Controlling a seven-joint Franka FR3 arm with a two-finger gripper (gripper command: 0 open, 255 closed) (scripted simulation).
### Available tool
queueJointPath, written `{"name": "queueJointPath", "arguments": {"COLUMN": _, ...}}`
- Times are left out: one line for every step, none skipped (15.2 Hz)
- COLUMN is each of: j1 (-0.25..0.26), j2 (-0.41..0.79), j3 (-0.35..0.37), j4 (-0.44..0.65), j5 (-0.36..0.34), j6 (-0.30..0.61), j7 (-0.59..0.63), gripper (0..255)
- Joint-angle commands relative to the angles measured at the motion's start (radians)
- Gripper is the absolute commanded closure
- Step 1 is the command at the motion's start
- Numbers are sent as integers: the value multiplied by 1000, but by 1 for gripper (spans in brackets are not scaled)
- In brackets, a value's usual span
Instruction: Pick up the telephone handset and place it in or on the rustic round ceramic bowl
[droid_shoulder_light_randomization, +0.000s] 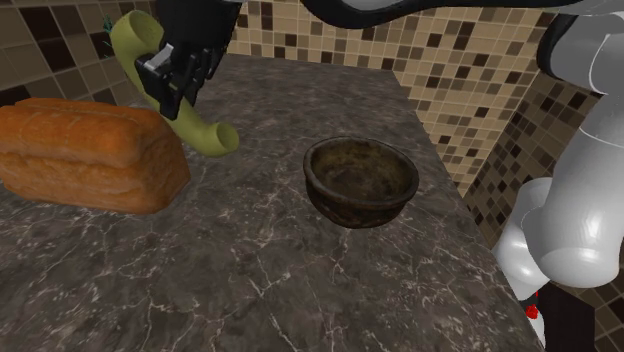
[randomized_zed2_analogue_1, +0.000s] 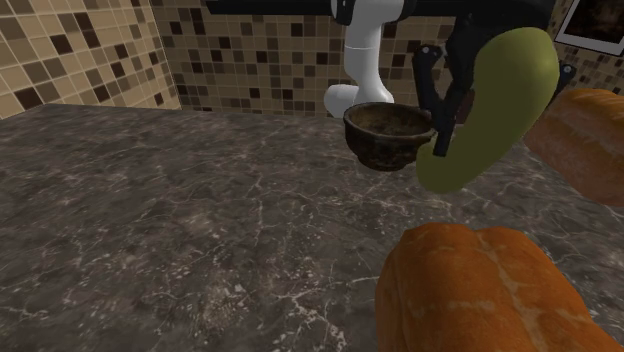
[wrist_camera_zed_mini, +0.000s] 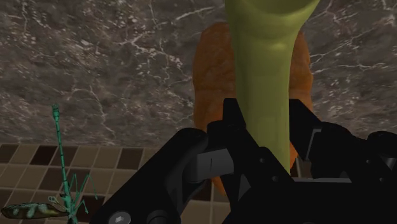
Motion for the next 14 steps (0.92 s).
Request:
{"name": "queueJointPath", "arguments": {"j1": 4, "j2": 10, "j3": 2, "j4": 41, "j5": -3, "j6": -32, "j7": -7, "gripper": 255}}
{"name": "queueJointPath", "arguments": {"j1": 6, "j2": 16, "j3": 3, "j4": 61, "j5": -5, "j6": -47, "j7": -8, "gripper": 255}}
{"name": "queueJointPath", "arguments": {"j1": 9, "j2": 22, "j3": 4, "j4": 82, "j5": -8, "j6": -63, "j7": -10, "gripper": 255}}
{"name": "queueJointPath", "arguments": {"j1": 12, "j2": 28, "j3": 5, "j4": 103, "j5": -11, "j6": -79, "j7": -12, "gripper": 255}}
{"name": "queueJointPath", "arguments": {"j1": 16, "j2": 35, "j3": 6, "j4": 125, "j5": -15, "j6": -95, "j7": -13, "gripper": 255}}
{"name": "queueJointPath", "arguments": {"j1": 19, "j2": 42, "j3": 8, "j4": 147, "j5": -19, "j6": -112, "j7": -15, "gripper": 255}}
{"name": "queueJointPath", "arguments": {"j1": 23, "j2": 50, "j3": 9, "j4": 170, "j5": -23, "j6": -128, "j7": -17, "gripper": 255}}
{"name": "queueJointPath", "arguments": {"j1": 28, "j2": 58, "j3": 10, "j4": 194, "j5": -28, "j6": -146, "j7": -18, "gripper": 255}}
{"name": "queueJointPath", "arguments": {"j1": 33, "j2": 67, "j3": 11, "j4": 219, "j5": -33, "j6": -163, "j7": -19, "gripper": 255}}
{"name": "queueJointPath", "arguments": {"j1": 39, "j2": 77, "j3": 12, "j4": 245, "j5": -39, "j6": -181, "j7": -21, "gripper": 255}}
{"name": "queueJointPath", "arguments": {"j1": 45, "j2": 87, "j3": 14, "j4": 272, "j5": -45, "j6": -199, "j7": -22, "gripper": 255}}
{"name": "queueJointPath", "arguments": {"j1": 51, "j2": 98, "j3": 15, "j4": 300, "j5": -52, "j6": -218, "j7": -24, "gripper": 255}}
{"name": "queueJointPath", "arguments": {"j1": 57, "j2": 107, "j3": 16, "j4": 322, "j5": -58, "j6": -233, "j7": -25, "gripper": 255}}
{"name": "queueJointPath", "arguments": {"j1": 26, "j2": 45, "j3": 13, "j4": 246, "j5": -16, "j6": -206, "j7": -37, "gripper": 255}}
